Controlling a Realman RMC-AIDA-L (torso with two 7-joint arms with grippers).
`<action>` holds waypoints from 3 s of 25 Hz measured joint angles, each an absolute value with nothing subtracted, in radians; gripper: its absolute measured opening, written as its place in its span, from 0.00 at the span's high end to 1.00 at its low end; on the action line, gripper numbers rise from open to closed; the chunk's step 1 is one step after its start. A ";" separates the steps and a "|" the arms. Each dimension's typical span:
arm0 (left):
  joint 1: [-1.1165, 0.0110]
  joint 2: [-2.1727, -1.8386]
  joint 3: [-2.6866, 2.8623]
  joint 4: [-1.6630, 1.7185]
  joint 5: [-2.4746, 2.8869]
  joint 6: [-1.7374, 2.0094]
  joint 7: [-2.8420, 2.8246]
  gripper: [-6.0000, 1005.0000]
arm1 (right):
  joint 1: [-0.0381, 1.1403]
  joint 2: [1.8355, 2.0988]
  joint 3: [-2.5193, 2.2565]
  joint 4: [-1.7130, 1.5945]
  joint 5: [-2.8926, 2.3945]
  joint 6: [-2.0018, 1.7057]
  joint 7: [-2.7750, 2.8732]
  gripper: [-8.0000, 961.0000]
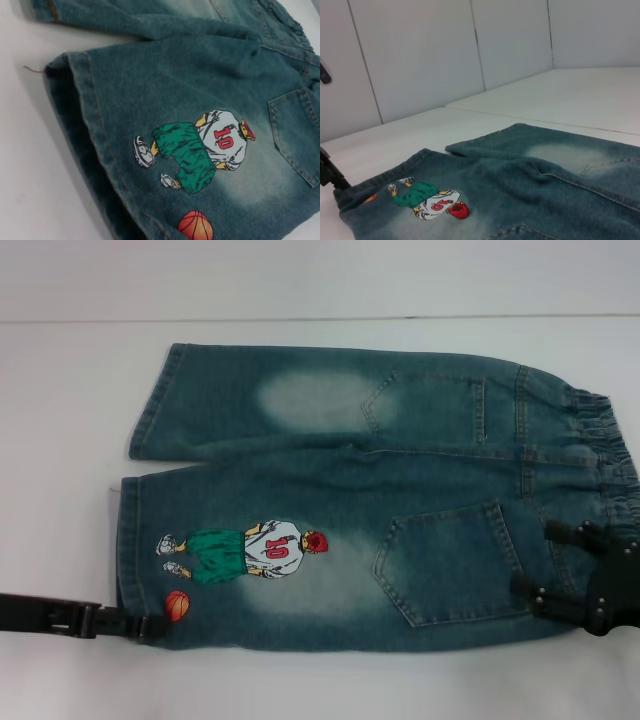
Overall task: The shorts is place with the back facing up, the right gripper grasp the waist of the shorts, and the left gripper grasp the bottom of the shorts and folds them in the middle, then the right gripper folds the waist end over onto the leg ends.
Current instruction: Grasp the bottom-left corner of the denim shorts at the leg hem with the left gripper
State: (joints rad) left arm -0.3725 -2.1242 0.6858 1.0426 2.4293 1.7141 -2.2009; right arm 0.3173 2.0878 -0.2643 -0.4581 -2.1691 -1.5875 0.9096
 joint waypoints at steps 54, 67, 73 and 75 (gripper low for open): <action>-0.404 -2.160 0.718 1.116 2.539 1.691 -2.222 0.91 | 0.311 2.088 -0.261 -0.462 -2.167 -1.589 0.910 0.02; -0.404 -2.161 0.723 1.139 2.532 1.713 -2.219 0.95 | 0.298 2.086 -0.260 -0.461 -2.161 -1.591 0.910 0.02; -0.406 -2.161 0.720 1.152 2.508 1.719 -2.218 0.95 | 0.298 2.086 -0.258 -0.460 -2.159 -1.586 0.910 0.02; -0.409 -2.161 0.720 1.152 2.505 1.719 -2.218 0.95 | 0.297 2.087 -0.258 -0.460 -2.159 -1.586 0.910 0.02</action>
